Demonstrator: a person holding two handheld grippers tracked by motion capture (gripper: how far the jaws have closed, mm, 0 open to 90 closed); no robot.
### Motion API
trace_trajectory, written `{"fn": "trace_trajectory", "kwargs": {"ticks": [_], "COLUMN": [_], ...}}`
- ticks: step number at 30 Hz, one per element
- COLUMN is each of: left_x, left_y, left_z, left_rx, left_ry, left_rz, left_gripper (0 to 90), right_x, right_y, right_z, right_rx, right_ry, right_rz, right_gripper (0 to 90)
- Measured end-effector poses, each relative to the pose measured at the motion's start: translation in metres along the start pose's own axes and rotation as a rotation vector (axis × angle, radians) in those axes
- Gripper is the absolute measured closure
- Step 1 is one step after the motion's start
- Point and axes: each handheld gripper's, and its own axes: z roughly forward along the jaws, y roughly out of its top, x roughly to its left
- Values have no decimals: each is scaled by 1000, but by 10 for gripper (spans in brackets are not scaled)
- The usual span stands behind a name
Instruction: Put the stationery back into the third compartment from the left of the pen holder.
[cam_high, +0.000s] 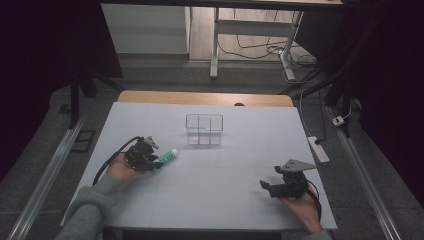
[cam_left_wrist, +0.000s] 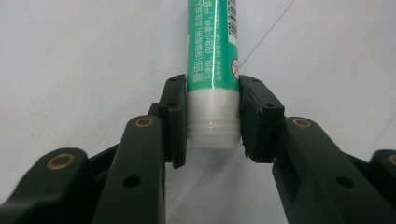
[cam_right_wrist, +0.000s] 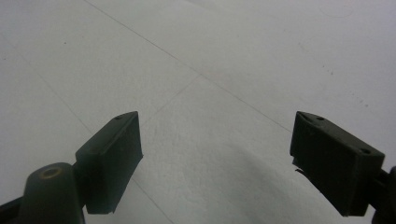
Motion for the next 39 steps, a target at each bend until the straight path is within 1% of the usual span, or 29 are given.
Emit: {"fn": "trace_trajectory", "kwargs": {"ticks": [2, 7, 10, 14, 17, 21, 23, 25, 28, 30, 33, 39], "left_x": [-1, -6, -9, -17, -23, -35, -40, -44, -50, -53, -57, -62], "left_y": [1, 4, 6, 10, 16, 26, 31, 36, 42, 45, 49, 53], "left_z": [-4, -17, -23, -26, -26, -29, -31, -31, -30, -29, -26, -21], "left_rx": [-22, -80, -123, -161, -171, -185, -201, -206, -213, -219, -213, -211], "left_ry": [-6, 0, -13, -27, -26, -28, -36, -43, -37, -39, -44, -58], "left_rz": [8, 18, 29, 49, 71, 116, 131, 149, 168, 176, 192, 205], "left_gripper": [643, 643, 643, 643, 643, 643, 643, 643, 643, 643, 643, 643], "right_x": [0, 1, 1, 1, 1, 2, 2, 2, 3, 4, 5, 6], "right_y": [0, 0, 1, 1, 2, 2, 3, 3, 4, 4, 5, 6], "right_z": [0, 0, 0, 0, -1, -1, -2, -2, -3, -3, -3, -2], "right_rx": [-1, -2, -7, -13, -20, -31, -33, -37, -38, -40, -48, -56], "right_ry": [-1, -1, 2, 0, 4, 5, 1, 0, -1, -4, 13, 15], "right_rz": [0, -1, -1, -3, -4, -8, -9, -10, -17, -21, -19, -24], "right_gripper": [164, 164, 164, 164, 164, 165, 165, 165, 166, 166, 168, 168]}}
